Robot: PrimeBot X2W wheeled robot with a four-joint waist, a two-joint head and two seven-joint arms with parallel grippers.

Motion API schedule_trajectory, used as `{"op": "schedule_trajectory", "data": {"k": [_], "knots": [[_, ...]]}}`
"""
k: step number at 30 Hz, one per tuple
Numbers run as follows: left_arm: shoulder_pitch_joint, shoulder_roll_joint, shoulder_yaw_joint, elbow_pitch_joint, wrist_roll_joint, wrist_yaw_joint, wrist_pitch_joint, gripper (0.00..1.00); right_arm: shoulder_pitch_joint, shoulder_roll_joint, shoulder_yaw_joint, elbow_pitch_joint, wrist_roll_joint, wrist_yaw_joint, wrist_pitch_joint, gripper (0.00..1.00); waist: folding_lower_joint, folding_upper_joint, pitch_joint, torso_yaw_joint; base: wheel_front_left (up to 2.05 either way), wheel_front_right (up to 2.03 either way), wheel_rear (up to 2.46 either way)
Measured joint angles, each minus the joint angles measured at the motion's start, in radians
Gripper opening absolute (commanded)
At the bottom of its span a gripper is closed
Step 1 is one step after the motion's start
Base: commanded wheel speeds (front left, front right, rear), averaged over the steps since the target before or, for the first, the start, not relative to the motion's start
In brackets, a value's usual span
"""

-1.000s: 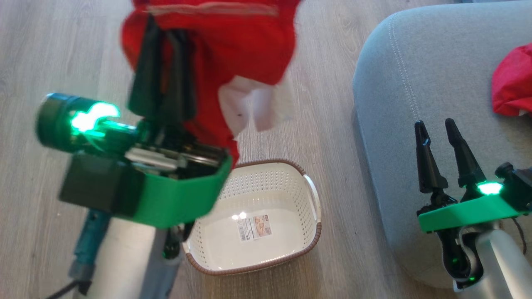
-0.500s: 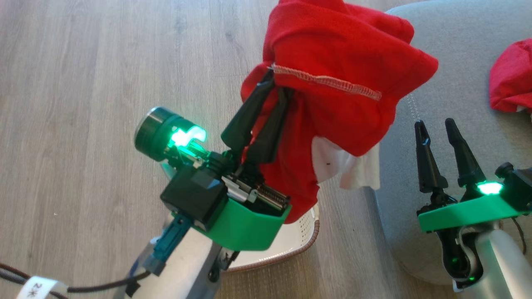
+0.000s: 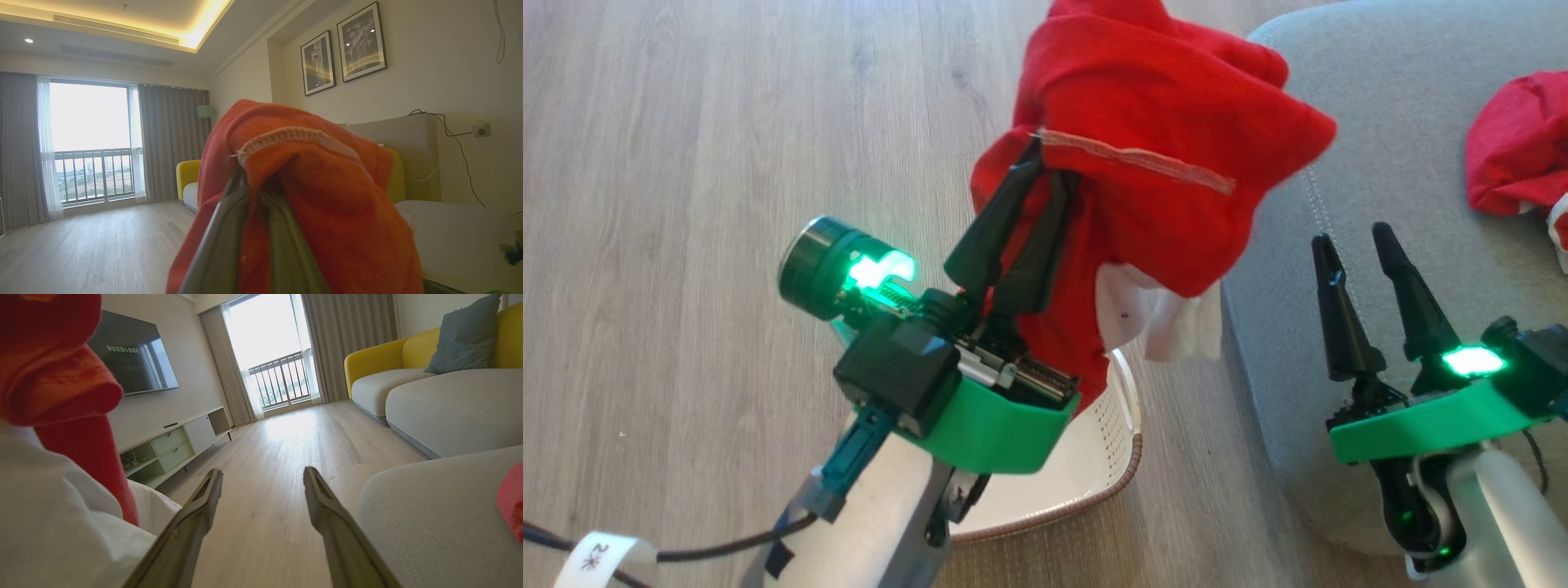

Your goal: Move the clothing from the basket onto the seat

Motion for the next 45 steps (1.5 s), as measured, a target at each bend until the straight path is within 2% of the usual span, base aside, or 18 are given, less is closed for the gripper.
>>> {"op": "schedule_trajectory", "data": {"k": [9,13,16,19,25,30,45], "knots": [[0.003,0.0,0.049,0.029,0.02,-0.022,0.0,0.0,0.035,-0.084,0.174,-0.146,0.032,0.0,0.0,1.0,0.0,0.0,0.0,-0.015,0.0,0.0,0.0],[0.004,0.0,0.065,0.04,0.026,-0.023,0.0,0.0,0.034,-0.139,0.251,-0.192,-0.027,0.0,0.0,1.0,0.0,0.0,0.006,-0.02,0.0,0.0,0.0],[0.004,0.0,0.064,0.047,0.033,-0.032,0.0,0.0,0.023,-0.163,0.293,-0.215,-0.12,0.0,0.0,1.0,0.0,0.0,0.015,-0.02,0.0,0.0,0.0],[0.004,0.0,0.064,0.054,0.036,-0.032,0.0,0.0,-0.006,-0.156,0.305,-0.228,-0.184,0.0,0.0,1.0,0.0,0.0,0.02,-0.018,0.0,0.0,0.0],[0.004,0.0,0.049,0.062,0.037,-0.049,0.0,0.0,-0.014,-0.146,0.286,-0.227,-0.218,0.0,0.0,1.0,0.0,0.0,0.019,-0.009,0.0,0.0,0.0],[0.004,0.0,0.013,0.065,0.036,-0.053,0.0,0.0,-0.019,-0.145,0.281,-0.196,-0.231,0.0,0.0,1.0,0.0,0.0,0.015,0.002,0.0,0.0,0.0],[0.004,0.001,-0.115,0.074,0.02,-0.067,0.0,0.0,-0.115,-0.143,0.379,-0.096,-0.229,0.0,0.0,1.0,0.0001,0.0,0.018,0.013,0.0,0.0,0.0]]}}
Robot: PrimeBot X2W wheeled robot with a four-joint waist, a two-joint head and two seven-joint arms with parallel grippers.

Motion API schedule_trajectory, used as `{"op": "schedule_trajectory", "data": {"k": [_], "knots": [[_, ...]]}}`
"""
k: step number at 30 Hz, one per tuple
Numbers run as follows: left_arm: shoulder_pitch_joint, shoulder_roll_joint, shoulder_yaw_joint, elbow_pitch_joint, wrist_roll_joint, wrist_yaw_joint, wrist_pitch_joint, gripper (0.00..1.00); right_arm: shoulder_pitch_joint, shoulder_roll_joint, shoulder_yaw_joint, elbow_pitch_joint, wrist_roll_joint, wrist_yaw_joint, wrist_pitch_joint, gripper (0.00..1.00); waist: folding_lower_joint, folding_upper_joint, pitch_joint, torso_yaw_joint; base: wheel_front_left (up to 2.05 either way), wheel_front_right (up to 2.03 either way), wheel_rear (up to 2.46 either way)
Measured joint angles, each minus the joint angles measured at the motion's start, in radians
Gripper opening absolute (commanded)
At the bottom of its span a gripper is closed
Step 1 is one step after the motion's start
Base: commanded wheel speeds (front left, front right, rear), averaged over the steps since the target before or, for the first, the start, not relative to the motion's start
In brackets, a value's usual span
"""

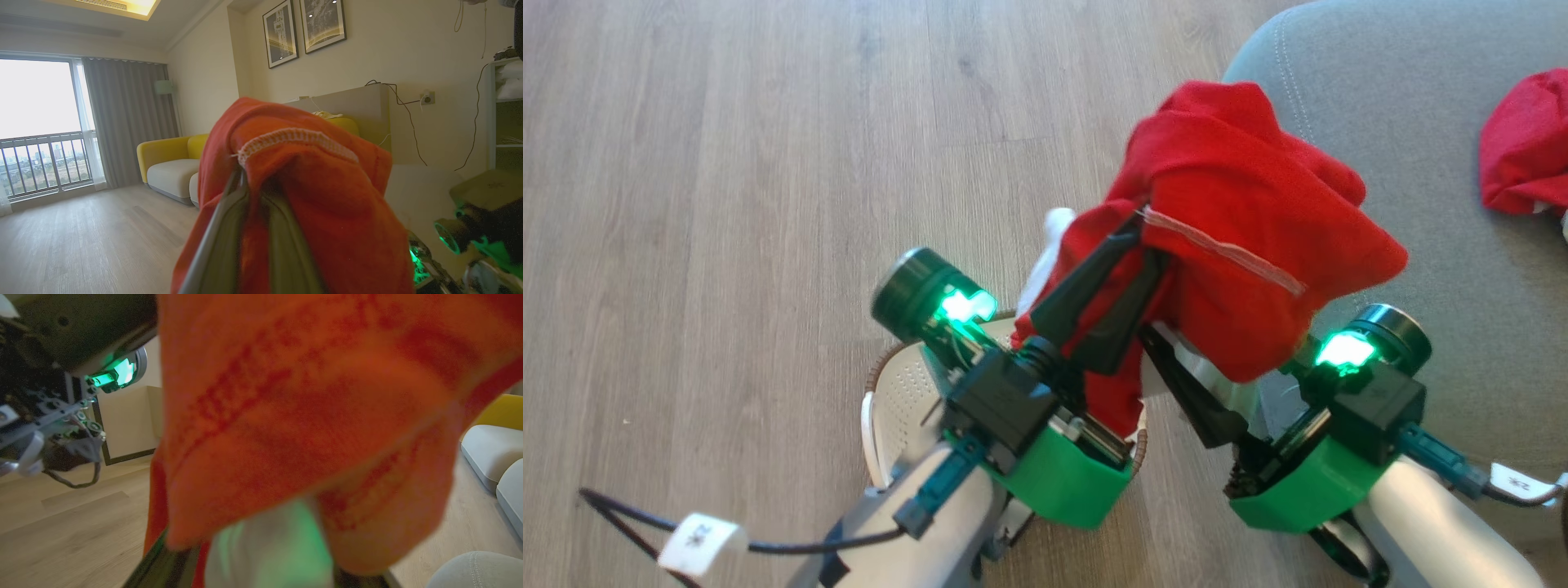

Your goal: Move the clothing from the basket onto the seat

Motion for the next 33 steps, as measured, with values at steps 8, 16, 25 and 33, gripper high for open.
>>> {"op": "schedule_trajectory", "data": {"k": [8,16,25,33], "knots": [[0.0,0.001,-0.064,0.005,-0.021,0.0,0.0,0.0,-0.019,0.04,0.015,0.056,-0.019,0.0,0.0,1.0,0.0,0.0,-0.008,0.011,0.0,0.0,0.0],[0.0,0.001,-0.075,0.015,-0.021,0.002,0.0,0.0,-0.019,0.064,0.005,0.089,0.009,0.0,0.0,0.0,0.0,0.0,-0.01,0.024,0.0,0.0,0.0],[0.009,0.001,-0.038,0.025,-0.02,0.002,0.0,0.0,-0.015,0.091,-0.093,0.091,0.037,0.0,0.0,0.0,0.0,0.0,-0.008,0.023,0.0,0.0,0.0],[0.031,0.001,-0.046,0.065,0.007,-0.022,0.0,0.0,-0.013,0.128,-0.19,0.075,0.022,0.0,0.0,0.0,0.0,0.0,-0.006,0.023,0.0,0.0,0.0]]}}
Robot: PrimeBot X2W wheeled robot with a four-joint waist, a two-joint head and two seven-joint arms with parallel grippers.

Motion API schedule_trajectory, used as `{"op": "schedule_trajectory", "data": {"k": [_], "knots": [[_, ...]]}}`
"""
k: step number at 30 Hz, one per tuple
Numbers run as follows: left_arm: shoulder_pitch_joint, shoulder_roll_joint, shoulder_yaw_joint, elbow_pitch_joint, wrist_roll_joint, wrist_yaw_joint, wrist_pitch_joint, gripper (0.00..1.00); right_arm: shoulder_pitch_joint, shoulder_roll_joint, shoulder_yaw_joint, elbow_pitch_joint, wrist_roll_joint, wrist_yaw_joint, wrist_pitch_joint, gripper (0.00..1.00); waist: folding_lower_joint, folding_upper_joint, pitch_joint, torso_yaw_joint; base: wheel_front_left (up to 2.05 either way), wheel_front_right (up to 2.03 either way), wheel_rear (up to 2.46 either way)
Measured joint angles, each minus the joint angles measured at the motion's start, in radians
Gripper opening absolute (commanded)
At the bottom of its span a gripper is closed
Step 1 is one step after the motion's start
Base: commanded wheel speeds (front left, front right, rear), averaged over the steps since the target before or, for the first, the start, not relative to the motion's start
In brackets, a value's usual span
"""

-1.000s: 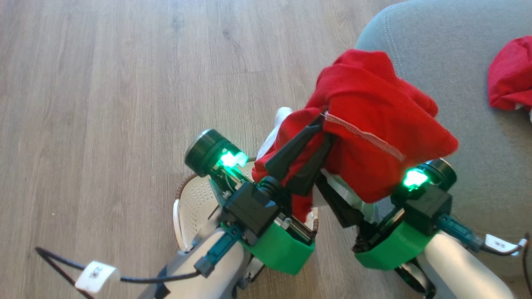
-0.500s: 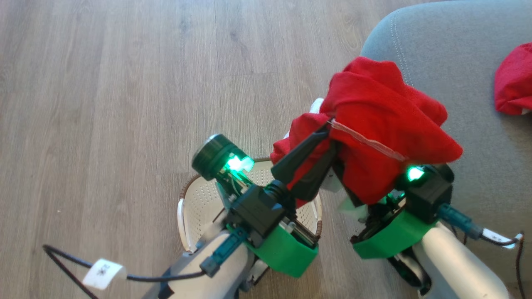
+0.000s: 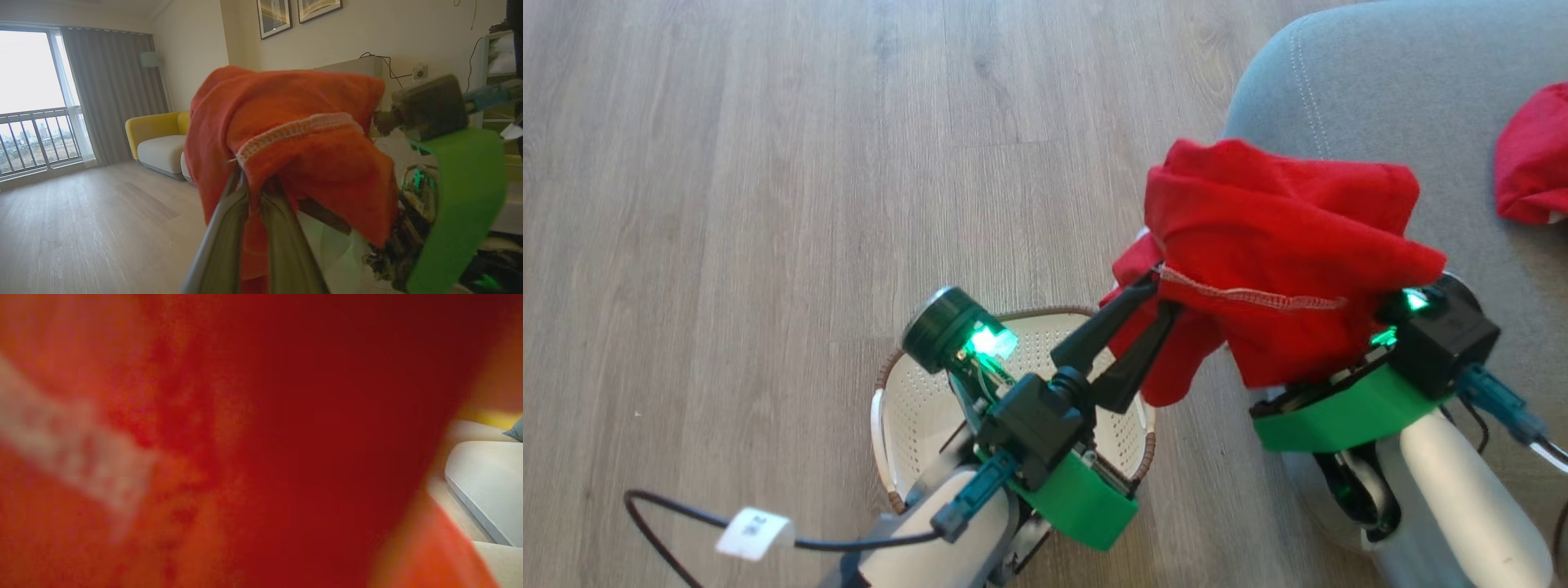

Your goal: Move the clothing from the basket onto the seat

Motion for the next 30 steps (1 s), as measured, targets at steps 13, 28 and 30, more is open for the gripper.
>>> {"op": "schedule_trajectory", "data": {"k": [13,28,30], "knots": [[0.022,0.0,-0.041,0.106,0.048,-0.065,0.0,1.0,0.013,0.05,-0.087,-0.031,-0.008,0.0,0.0,0.0,0.0,0.0,0.001,0.009,0.0,0.0,0.0],[0.058,0.0,-0.034,0.181,0.064,-0.056,0.0,1.0,0.033,0.054,-0.168,-0.033,0.007,0.0,0.0,0.0,0.0,0.0,-0.021,0.017,0.0,0.0,0.0],[0.067,0.0,-0.034,0.194,0.072,-0.056,0.0,1.0,0.047,0.054,-0.186,-0.033,0.007,0.0,0.0,0.0,0.0,0.0,-0.023,0.017,0.0,0.0,0.0]]}}
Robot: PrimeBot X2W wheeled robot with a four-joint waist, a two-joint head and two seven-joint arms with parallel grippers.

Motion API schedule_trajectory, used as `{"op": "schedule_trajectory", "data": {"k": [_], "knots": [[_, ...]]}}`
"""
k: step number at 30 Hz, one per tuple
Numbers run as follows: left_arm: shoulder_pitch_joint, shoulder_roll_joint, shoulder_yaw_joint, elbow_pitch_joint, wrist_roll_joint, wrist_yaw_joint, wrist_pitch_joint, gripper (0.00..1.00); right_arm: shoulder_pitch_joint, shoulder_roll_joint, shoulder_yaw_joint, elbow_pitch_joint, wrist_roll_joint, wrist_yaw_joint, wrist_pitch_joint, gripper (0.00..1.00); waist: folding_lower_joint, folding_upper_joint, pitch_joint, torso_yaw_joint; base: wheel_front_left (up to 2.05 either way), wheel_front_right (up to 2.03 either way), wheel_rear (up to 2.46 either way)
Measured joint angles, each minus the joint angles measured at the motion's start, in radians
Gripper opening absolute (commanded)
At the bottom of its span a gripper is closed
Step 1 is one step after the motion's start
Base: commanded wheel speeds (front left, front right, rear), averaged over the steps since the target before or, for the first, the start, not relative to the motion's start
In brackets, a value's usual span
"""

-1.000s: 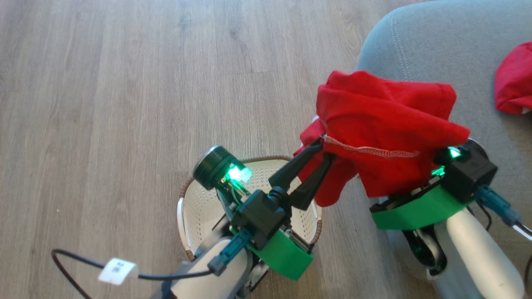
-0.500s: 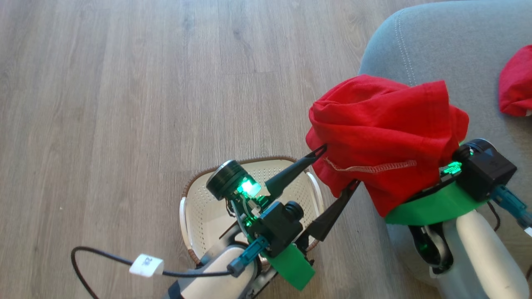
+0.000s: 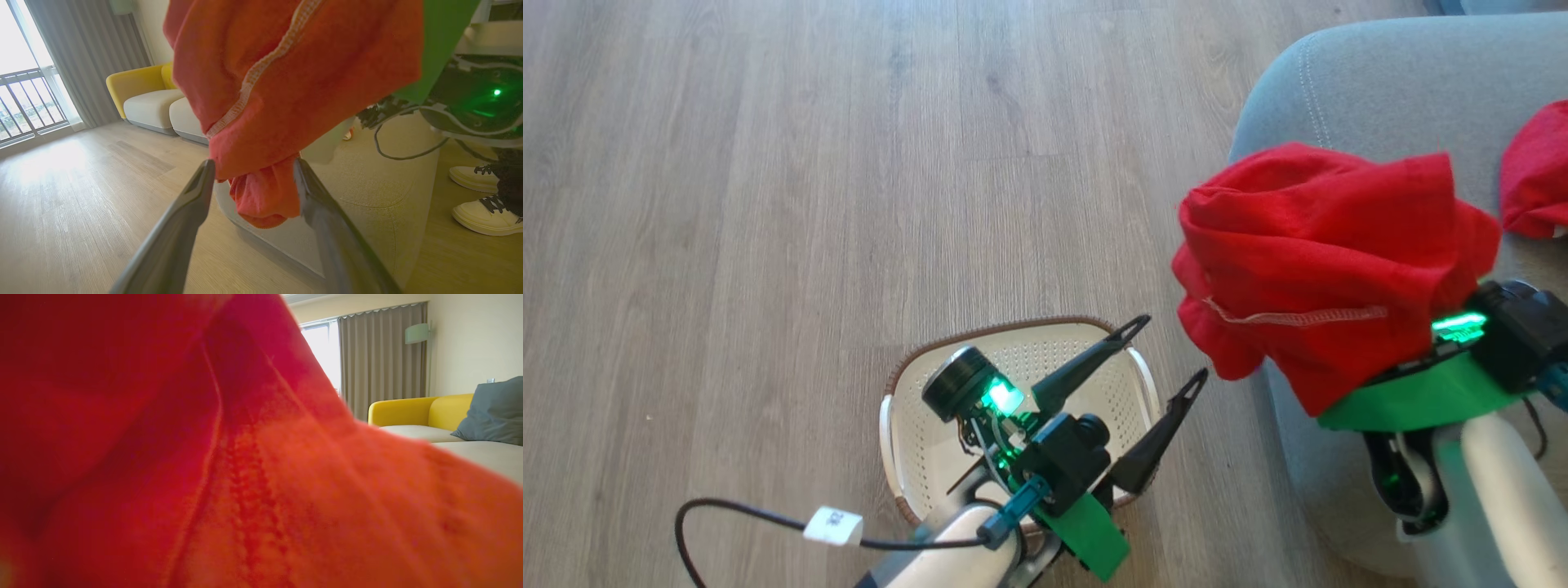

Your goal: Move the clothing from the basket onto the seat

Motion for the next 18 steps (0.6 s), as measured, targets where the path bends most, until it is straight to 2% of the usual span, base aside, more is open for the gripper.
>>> {"op": "schedule_trajectory", "data": {"k": [18], "knots": [[0.07,0.007,0.046,0.089,0.022,-0.042,0.0,1.0,0.104,0.032,-0.196,0.027,-0.02,0.0,0.0,0.0,0.0,0.0,0.008,-0.027,0.0,0.0,0.0]]}}
